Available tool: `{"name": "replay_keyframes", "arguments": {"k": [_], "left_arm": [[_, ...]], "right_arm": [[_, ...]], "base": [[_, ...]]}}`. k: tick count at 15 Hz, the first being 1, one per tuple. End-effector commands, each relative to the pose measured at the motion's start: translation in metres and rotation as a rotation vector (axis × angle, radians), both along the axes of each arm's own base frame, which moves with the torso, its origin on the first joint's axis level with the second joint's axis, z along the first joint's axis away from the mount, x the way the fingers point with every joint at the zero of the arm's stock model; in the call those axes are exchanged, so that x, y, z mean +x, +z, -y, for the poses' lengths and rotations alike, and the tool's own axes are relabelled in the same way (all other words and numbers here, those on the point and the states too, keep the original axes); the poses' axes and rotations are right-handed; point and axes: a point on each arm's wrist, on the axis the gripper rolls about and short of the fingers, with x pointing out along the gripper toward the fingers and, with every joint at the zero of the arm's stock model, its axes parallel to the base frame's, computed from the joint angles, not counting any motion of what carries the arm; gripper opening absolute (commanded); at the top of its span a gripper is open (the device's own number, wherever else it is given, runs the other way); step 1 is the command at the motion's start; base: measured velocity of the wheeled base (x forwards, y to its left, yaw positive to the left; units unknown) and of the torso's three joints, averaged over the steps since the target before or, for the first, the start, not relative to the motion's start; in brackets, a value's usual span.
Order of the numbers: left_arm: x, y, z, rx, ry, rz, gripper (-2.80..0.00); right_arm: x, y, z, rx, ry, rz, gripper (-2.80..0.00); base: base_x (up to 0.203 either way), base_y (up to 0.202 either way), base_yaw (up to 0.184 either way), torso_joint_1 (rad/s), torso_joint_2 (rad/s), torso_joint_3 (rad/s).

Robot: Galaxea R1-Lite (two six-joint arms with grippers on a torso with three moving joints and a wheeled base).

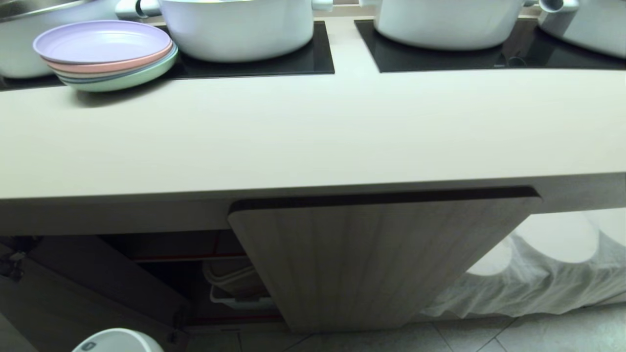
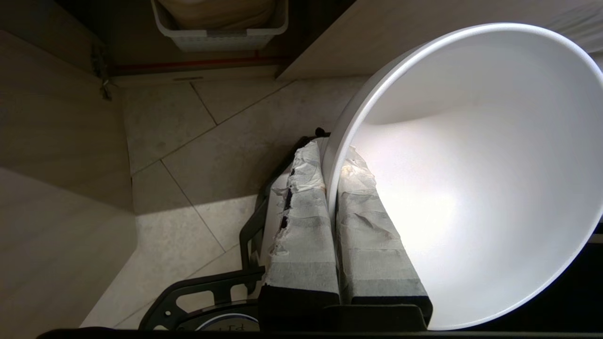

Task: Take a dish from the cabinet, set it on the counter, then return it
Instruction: Place it on the table

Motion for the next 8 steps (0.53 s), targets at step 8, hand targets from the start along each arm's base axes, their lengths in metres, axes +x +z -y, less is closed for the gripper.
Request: {"name": "replay_keyframes", "arguments": {"k": [8], "left_arm": [[-0.0001,0.0004,0.0,-0.002,0.001,0.0,-2.8]], "right_arm": [[0.0,0.0,0.0,0.0,0.0,0.0,-2.8]], "base": [[0.0,0.0,0.0,0.24,-0.53,-0.289]]}}
